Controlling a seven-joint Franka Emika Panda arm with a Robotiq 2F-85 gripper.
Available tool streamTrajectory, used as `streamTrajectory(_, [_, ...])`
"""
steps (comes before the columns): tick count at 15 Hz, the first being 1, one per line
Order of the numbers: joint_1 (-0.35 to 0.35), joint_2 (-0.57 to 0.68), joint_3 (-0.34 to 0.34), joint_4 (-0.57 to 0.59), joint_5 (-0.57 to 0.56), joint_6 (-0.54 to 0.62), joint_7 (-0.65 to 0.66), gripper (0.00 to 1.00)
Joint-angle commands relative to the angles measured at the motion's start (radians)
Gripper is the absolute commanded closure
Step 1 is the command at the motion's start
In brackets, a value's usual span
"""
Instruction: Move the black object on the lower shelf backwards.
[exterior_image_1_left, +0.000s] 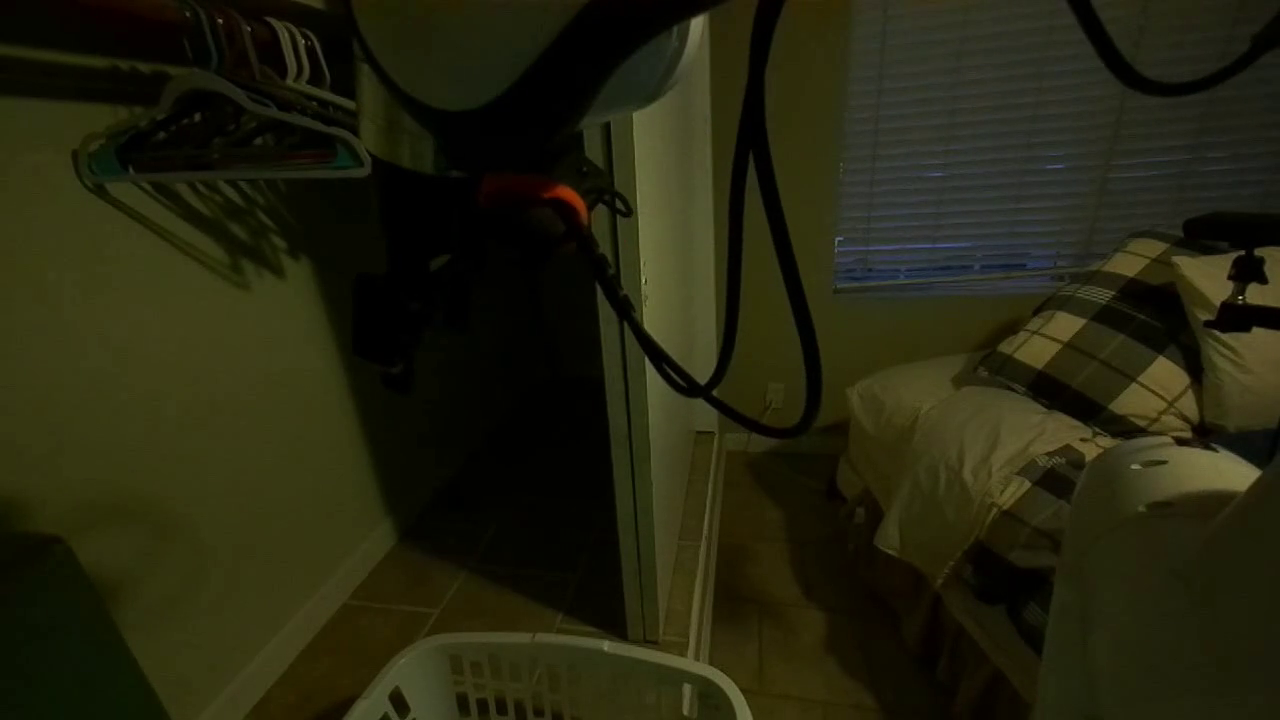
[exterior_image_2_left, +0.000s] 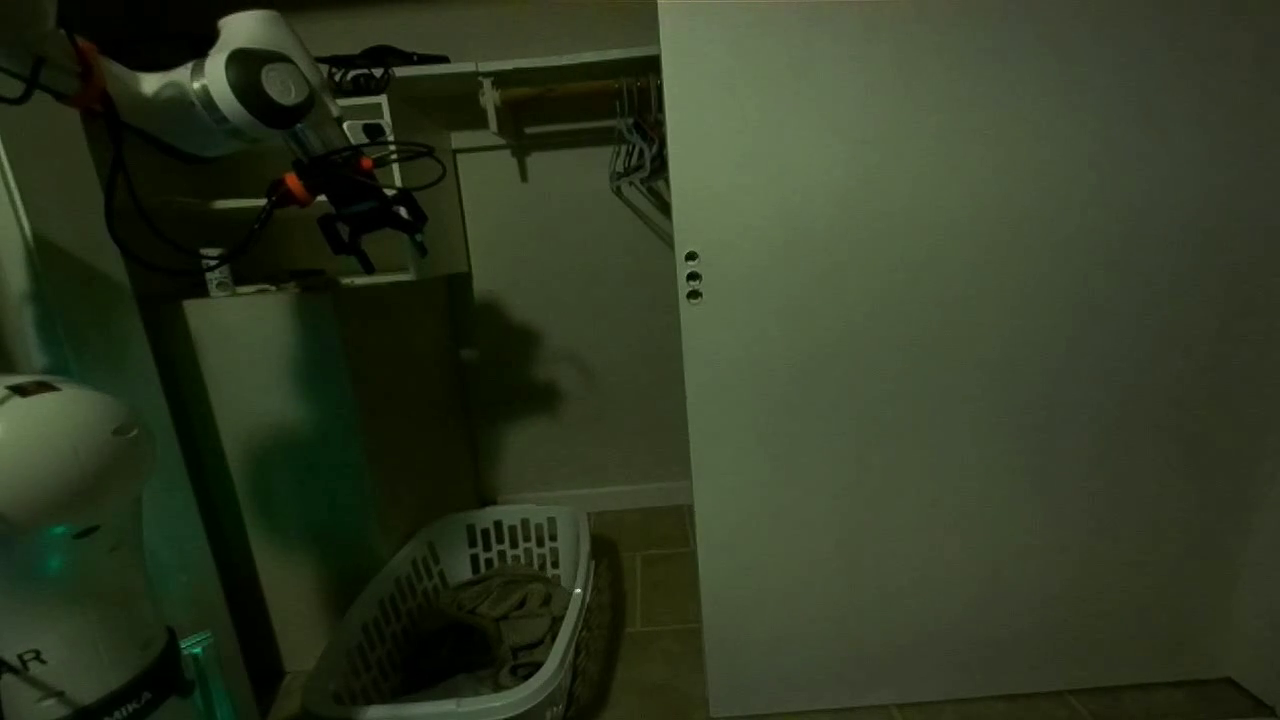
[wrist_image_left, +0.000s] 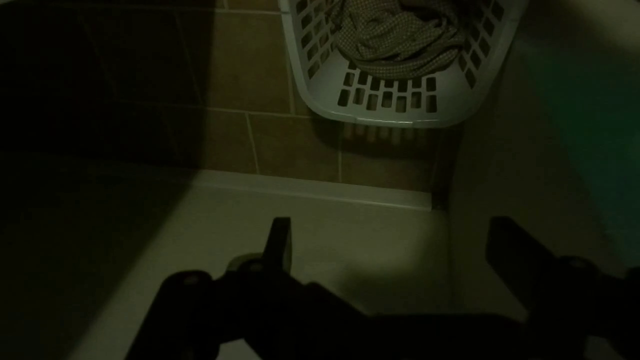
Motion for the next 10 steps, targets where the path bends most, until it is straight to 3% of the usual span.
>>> streamTrajectory(1, [0.0,0.007,0.017,0.008,0.018,0.015,-0.025,0.0])
streamTrajectory(10, [0.202,0.162,0.02,0.15,0.293,0.1,-0.254,0.0])
